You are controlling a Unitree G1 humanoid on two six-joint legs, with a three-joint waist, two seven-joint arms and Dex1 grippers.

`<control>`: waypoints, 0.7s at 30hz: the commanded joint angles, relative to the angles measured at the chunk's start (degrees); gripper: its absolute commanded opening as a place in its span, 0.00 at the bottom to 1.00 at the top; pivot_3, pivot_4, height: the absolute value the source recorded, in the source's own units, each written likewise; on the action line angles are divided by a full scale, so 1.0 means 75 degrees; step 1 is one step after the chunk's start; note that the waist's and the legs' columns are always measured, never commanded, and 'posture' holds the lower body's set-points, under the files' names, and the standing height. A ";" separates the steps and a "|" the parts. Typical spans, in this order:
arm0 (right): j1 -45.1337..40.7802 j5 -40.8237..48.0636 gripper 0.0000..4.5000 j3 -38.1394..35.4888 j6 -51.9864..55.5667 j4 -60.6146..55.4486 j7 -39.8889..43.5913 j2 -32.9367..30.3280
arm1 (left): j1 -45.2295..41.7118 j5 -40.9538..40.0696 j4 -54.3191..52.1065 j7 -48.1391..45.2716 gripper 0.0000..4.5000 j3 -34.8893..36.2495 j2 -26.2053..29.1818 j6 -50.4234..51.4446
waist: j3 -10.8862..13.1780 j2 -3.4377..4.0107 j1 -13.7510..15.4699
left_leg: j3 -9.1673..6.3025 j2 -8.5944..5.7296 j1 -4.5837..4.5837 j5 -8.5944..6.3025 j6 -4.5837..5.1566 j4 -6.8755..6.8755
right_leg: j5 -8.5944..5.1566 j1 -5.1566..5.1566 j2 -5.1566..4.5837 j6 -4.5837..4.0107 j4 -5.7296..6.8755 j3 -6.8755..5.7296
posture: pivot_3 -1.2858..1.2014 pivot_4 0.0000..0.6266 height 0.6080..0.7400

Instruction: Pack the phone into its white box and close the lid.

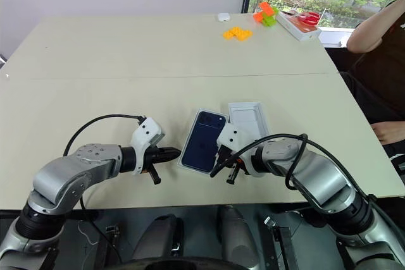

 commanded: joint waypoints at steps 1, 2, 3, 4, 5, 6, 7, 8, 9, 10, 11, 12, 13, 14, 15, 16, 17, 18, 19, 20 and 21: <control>-0.0151 0.0178 0.00 0.0038 -0.0441 -0.0263 0.0130 0.0091 | 0.0000 -0.0447 -0.0502 -0.0320 0.03 -0.0189 -0.0153 -0.0104 | 0.0000 0.0000 0.0003 | 0.0000 0.0000 0.0000 0.0000 0.0000 0.0000 | 0.0000 0.0001 0.0000 0.0000 0.0000 0.0000 | 0.52 0.24 1.00; -0.0161 0.0170 0.00 0.0040 -0.0455 -0.0247 0.0135 0.0082 | 0.0002 -0.0443 -0.0487 -0.0325 0.03 -0.0185 -0.0151 -0.0086 | 0.0000 0.0000 0.0001 | 0.0000 0.0000 0.0000 0.0000 0.0000 0.0000 | -0.0001 0.0001 0.0000 0.0001 0.0000 0.0000 | 0.52 0.24 1.00; -0.0160 0.0169 0.00 0.0036 -0.0461 -0.0245 0.0139 0.0075 | 0.0010 -0.0441 -0.0494 -0.0337 0.03 -0.0187 -0.0145 -0.0089 | 0.0000 0.0000 0.0001 | 0.0000 0.0000 0.0000 0.0000 0.0000 0.0000 | -0.0001 0.0001 0.0000 0.0001 0.0000 0.0000 | 0.52 0.24 1.00; -0.0158 0.0168 0.00 0.0030 -0.0463 -0.0246 0.0143 0.0067 | 0.0014 -0.0446 -0.0497 -0.0355 0.03 -0.0186 -0.0137 -0.0088 | 0.0000 0.0000 0.0001 | 0.0000 0.0000 0.0000 0.0000 0.0000 0.0000 | -0.0001 0.0000 0.0000 0.0001 0.0000 0.0000 | 0.52 0.24 1.00; -0.0157 0.0163 0.00 0.0024 -0.0470 -0.0241 0.0147 0.0055 | 0.0015 -0.0452 -0.0498 -0.0375 0.03 -0.0184 -0.0126 -0.0087 | 0.0000 0.0000 0.0001 | 0.0000 0.0000 0.0000 0.0000 0.0000 0.0000 | -0.0001 0.0000 0.0000 0.0001 0.0000 0.0000 | 0.52 0.24 1.00; -0.0157 0.0159 0.00 0.0021 -0.0476 -0.0236 0.0150 0.0046 | 0.0016 -0.0453 -0.0496 -0.0389 0.03 -0.0181 -0.0119 -0.0088 | 0.0000 0.0000 0.0003 | 0.0000 0.0000 0.0000 0.0000 0.0000 0.0000 | -0.0001 0.0000 0.0000 0.0001 0.0000 0.0000 | 0.52 0.24 1.00; -0.0159 0.0152 0.00 0.0021 -0.0486 -0.0229 0.0153 0.0036 | 0.0015 -0.0458 -0.0492 -0.0403 0.03 -0.0177 -0.0112 -0.0081 | 0.0000 0.0000 0.0005 | 0.0000 0.0000 0.0000 0.0000 0.0000 0.0000 | -0.0001 0.0001 0.0000 0.0001 0.0000 0.0000 | 0.52 0.24 1.00; -0.0147 0.0153 0.00 0.0014 -0.0492 -0.0237 0.0153 0.0024 | 0.0026 -0.0463 -0.0505 -0.0412 0.03 -0.0175 -0.0106 -0.0077 | 0.0000 0.0000 0.0004 | 0.0000 0.0000 0.0000 0.0000 0.0000 0.0000 | 0.0000 0.0001 0.0000 0.0000 0.0000 0.0000 | 0.52 0.24 1.00; -0.0139 0.0155 0.00 0.0003 -0.0503 -0.0236 0.0160 0.0004 | 0.0031 -0.0487 -0.0516 -0.0443 0.03 -0.0178 -0.0094 -0.0062 | 0.0000 0.0000 0.0004 | 0.0000 0.0000 0.0000 0.0000 0.0000 0.0000 | 0.0000 0.0001 0.0000 0.0001 0.0000 0.0000 | 0.52 0.24 1.00; -0.0133 0.0157 0.00 -0.0004 -0.0512 -0.0234 0.0164 -0.0010 | 0.0033 -0.0503 -0.0524 -0.0466 0.03 -0.0181 -0.0086 -0.0052 | 0.0000 0.0000 0.0003 | 0.0000 0.0000 0.0000 0.0000 0.0000 0.0000 | 0.0001 0.0001 0.0000 -0.0001 0.0000 0.0000 | 0.52 0.24 1.00; -0.0135 0.0151 0.00 -0.0006 -0.0525 -0.0223 0.0167 -0.0030 | 0.0031 -0.0506 -0.0522 -0.0483 0.03 -0.0181 -0.0078 -0.0051 | 0.0000 0.0000 0.0002 | 0.0000 0.0000 0.0000 0.0000 0.0000 0.0001 | 0.0001 0.0000 0.0000 -0.0002 0.0000 0.0000 | 0.52 0.24 1.00; -0.0132 0.0159 0.00 -0.0020 -0.0530 -0.0222 0.0172 -0.0047 | 0.0034 -0.0528 -0.0532 -0.0485 0.03 -0.0171 -0.0075 -0.0018 | 0.0000 0.0000 0.0003 | 0.0000 0.0000 0.0000 0.0000 0.0000 0.0000 | 0.0002 0.0000 0.0000 -0.0002 0.0001 0.0000 | 0.52 0.24 1.00; -0.0129 0.0167 0.00 -0.0028 -0.0533 -0.0223 0.0174 -0.0058 | 0.0037 -0.0543 -0.0540 -0.0482 0.03 -0.0162 -0.0074 0.0004 | 0.0000 0.0000 0.0003 | 0.0000 0.0000 0.0000 0.0000 0.0000 0.0000 | 0.0001 0.0001 0.0000 -0.0002 0.0001 0.0000 | 0.52 0.24 1.00; -0.0132 0.0165 0.00 -0.0028 -0.0542 -0.0214 0.0178 -0.0076 | 0.0040 -0.0562 -0.0548 -0.0496 0.03 -0.0157 -0.0064 0.0011 | 0.0000 0.0000 0.0002 | 0.0000 0.0000 0.0000 0.0000 0.0000 0.0001 | 0.0000 0.0001 0.0000 0.0000 0.0001 0.0000 | 0.52 0.24 1.00; -0.0136 0.0165 0.00 -0.0029 -0.0550 -0.0206 0.0180 -0.0086 | 0.0039 -0.0586 -0.0552 -0.0506 0.03 -0.0152 -0.0059 0.0028 | 0.0000 0.0000 0.0002 | 0.0000 0.0000 0.0000 0.0000 0.0000 0.0001 | 0.0000 0.0001 0.0000 0.0000 0.0001 0.0000 | 0.52 0.24 1.00; -0.0140 0.0162 0.00 -0.0026 -0.0558 -0.0196 0.0183 -0.0095 | 0.0040 -0.0607 -0.0557 -0.0516 0.03 -0.0147 -0.0050 0.0034 | 0.0000 0.0000 0.0002 | 0.0000 0.0000 0.0000 0.0000 0.0000 0.0001 | 0.0000 0.0000 0.0000 0.0001 0.0001 0.0000 | 0.52 0.24 1.00; -0.0141 0.0162 0.00 -0.0035 -0.0563 -0.0190 0.0189 -0.0112 | 0.0045 -0.0611 -0.0570 -0.0506 0.03 -0.0146 -0.0042 0.0027 | 0.0000 0.0000 0.0002 | 0.0000 0.0000 0.0000 0.0000 0.0000 0.0001 | -0.0001 0.0001 0.0000 0.0001 0.0001 0.0000 | 0.52 0.24 1.00; -0.0141 0.0164 0.00 -0.0043 -0.0566 -0.0188 0.0194 -0.0124 | 0.0047 -0.0616 -0.0578 -0.0491 0.03 -0.0147 -0.0034 0.0019 | 0.0000 0.0000 0.0002 | 0.0000 0.0000 0.0000 0.0000 0.0000 0.0000 | -0.0001 0.0000 0.0000 0.0001 0.0001 0.0000 | 0.52 0.24 1.00; -0.0143 0.0165 0.00 -0.0051 -0.0568 -0.0183 0.0197 -0.0136 | 0.0056 -0.0606 -0.0568 -0.0467 0.03 -0.0148 -0.0026 0.0005 | 0.0000 0.0000 0.0002 | 0.0000 0.0000 0.0000 0.0000 0.0000 0.0000 | -0.0001 0.0001 0.0000 0.0001 0.0001 0.0000 | 0.52 0.24 1.00; -0.0148 0.0167 0.00 -0.0056 -0.0567 -0.0179 0.0200 -0.0145 | 0.0063 -0.0593 -0.0556 -0.0450 0.03 -0.0151 -0.0019 -0.0012 | 0.0000 0.0000 0.0003 | 0.0000 0.0000 0.0000 0.0000 0.0000 0.0001 | 0.0000 0.0001 0.0000 0.0001 0.0001 0.0000 | 0.52 0.24 1.00; -0.0151 0.0172 0.00 -0.0064 -0.0566 -0.0180 0.0203 -0.0154 | 0.0070 -0.0579 -0.0548 -0.0434 0.03 -0.0154 -0.0012 -0.0030 | 0.0000 0.0000 0.0003 | 0.0000 0.0000 0.0000 0.0000 0.0000 0.0001 | 0.0000 0.0001 0.0000 0.0001 0.0001 0.0000 | 0.52 0.24 1.00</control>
